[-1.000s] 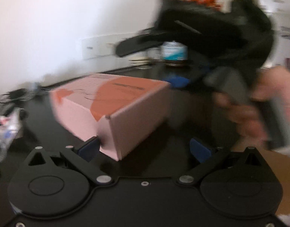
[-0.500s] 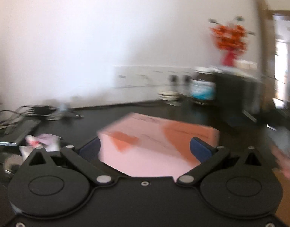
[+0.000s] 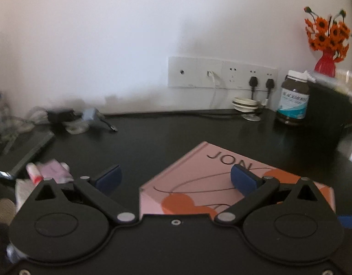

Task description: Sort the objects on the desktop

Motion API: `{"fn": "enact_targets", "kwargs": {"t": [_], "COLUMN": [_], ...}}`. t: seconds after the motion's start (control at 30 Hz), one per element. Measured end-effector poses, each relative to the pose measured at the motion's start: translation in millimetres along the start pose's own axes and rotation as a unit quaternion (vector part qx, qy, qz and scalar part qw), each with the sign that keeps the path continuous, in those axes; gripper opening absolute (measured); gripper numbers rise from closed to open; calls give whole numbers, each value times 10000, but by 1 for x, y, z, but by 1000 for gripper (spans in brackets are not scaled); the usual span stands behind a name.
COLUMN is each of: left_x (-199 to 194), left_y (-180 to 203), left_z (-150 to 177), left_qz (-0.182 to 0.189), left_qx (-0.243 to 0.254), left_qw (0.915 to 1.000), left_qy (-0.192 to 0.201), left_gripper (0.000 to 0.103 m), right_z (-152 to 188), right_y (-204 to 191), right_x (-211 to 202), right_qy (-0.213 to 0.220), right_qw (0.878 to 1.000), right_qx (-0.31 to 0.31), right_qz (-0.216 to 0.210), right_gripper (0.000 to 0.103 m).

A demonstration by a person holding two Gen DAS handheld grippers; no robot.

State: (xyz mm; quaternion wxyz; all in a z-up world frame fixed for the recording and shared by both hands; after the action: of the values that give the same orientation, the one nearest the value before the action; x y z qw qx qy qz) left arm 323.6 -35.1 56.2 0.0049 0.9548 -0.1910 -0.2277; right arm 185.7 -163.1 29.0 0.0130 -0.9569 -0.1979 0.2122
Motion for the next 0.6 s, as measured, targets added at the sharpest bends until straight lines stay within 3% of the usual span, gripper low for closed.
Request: {"fn": "enact_targets", "kwargs": {"t": [0.1,0.37,0.6], "left_x": [-2,-5,-23], "left_y": [-2,7,33], "left_z": [5,12,20], "left_qz": [256,759,1183], "left_qx": [-81,-64,292], "left_qw": [9996,9969,9922], "left_qy": [-85,-217,-271], "left_gripper": [103,103,103], "right_z": [0,2,4], "right_y": [5,17,63], "right_x": [9,5,-5], "right_qy": [-26,129,115], "right_qw": [9998,9999,9975], "right_qx": [-20,-64,560], "right_qz": [210,79,427], "right_gripper": [102,98,98]}}
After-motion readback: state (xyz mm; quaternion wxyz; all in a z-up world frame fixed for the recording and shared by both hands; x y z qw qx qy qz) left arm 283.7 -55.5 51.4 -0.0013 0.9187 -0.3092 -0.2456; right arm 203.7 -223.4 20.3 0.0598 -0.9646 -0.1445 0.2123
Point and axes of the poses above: each gripper's, at about its wrist camera, not at the fingertips, and x roughly the way its jaws point, y to its right, z to its underside, the point moved 9 cm from there along x, roughly the way its jaws point, and after that the axes turned 1 degree about z, right-handed, at the moved point
